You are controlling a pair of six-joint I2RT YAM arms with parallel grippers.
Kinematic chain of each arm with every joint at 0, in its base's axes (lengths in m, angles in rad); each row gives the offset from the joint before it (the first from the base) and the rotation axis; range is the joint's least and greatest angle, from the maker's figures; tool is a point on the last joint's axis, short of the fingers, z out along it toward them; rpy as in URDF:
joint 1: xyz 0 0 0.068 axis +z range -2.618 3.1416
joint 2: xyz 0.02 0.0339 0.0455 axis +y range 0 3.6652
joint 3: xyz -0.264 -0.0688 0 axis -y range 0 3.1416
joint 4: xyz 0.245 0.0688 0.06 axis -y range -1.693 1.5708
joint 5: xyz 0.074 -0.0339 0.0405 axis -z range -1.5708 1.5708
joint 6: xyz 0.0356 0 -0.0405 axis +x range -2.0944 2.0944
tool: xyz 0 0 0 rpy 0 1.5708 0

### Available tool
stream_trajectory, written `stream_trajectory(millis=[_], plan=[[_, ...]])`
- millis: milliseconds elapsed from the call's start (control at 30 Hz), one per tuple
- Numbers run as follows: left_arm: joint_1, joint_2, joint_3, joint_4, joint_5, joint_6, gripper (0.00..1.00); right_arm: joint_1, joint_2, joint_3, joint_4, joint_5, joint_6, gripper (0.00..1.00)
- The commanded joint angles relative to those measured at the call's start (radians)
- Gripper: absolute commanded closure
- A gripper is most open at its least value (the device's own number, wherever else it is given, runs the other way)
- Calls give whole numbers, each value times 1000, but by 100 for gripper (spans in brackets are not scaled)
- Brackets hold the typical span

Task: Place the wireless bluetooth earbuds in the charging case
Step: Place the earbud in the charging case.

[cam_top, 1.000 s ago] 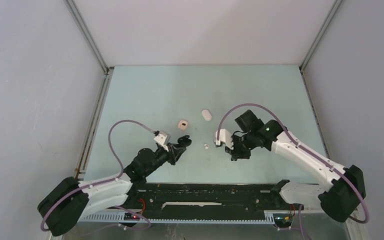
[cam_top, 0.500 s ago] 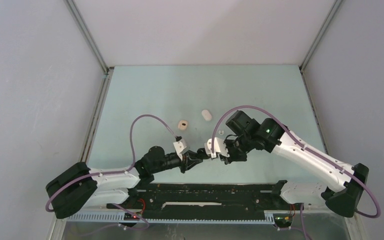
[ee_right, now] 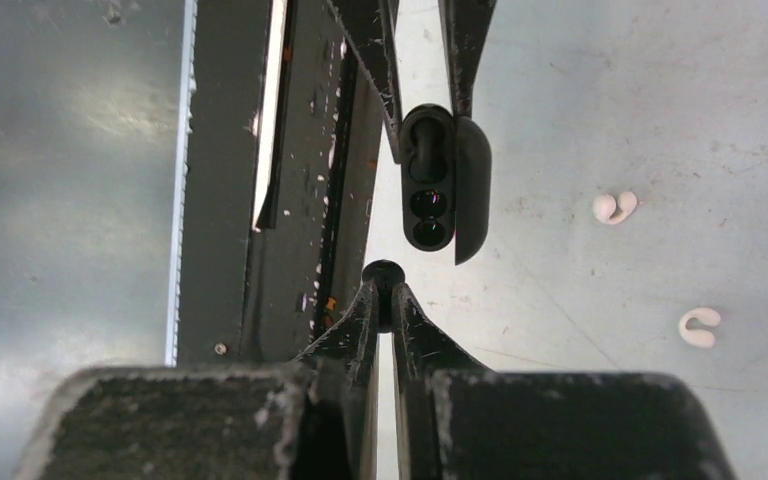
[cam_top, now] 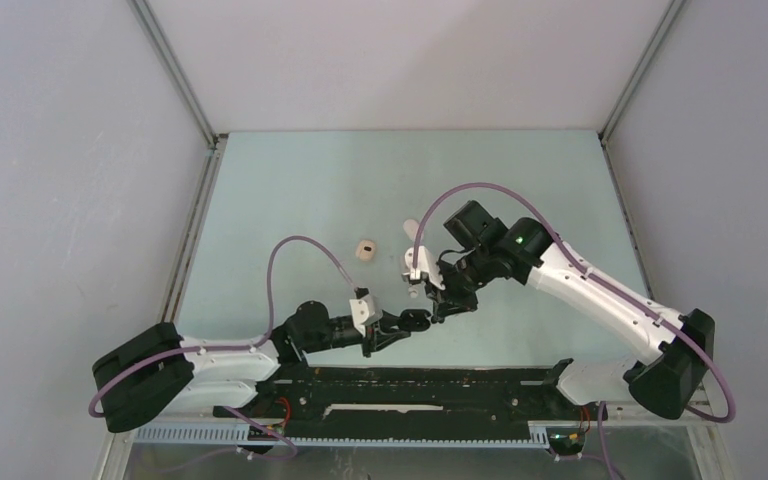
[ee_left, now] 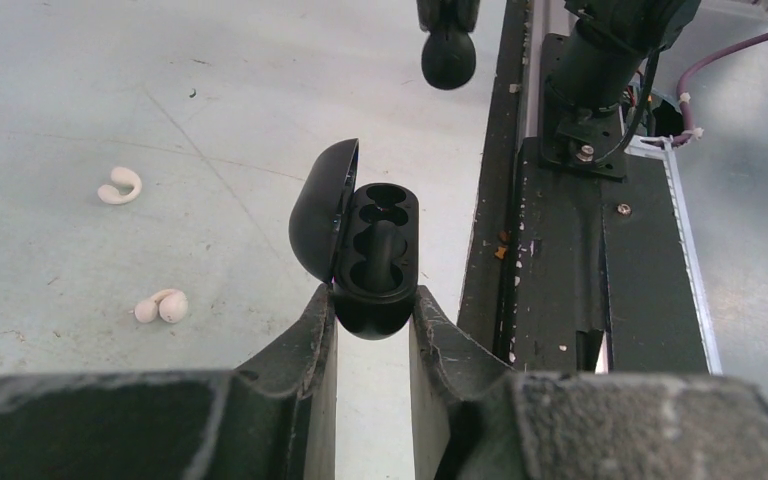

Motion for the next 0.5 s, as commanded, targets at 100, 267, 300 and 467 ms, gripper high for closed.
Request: stream_trajectory(millis=[100, 267, 300, 467], plan=[[-7, 3, -6, 99, 36, 5, 100, -54, -12, 27, 83, -152, 58, 100], [-7, 19, 0, 111, 45, -8, 100, -42, 7, 9, 100, -151, 70, 100], [-7, 20, -2, 116, 45, -9, 100, -35, 12, 4, 106, -143, 73, 100], [-7, 21, -5, 124, 41, -12, 100, -2, 34, 1, 120, -72, 82, 100]])
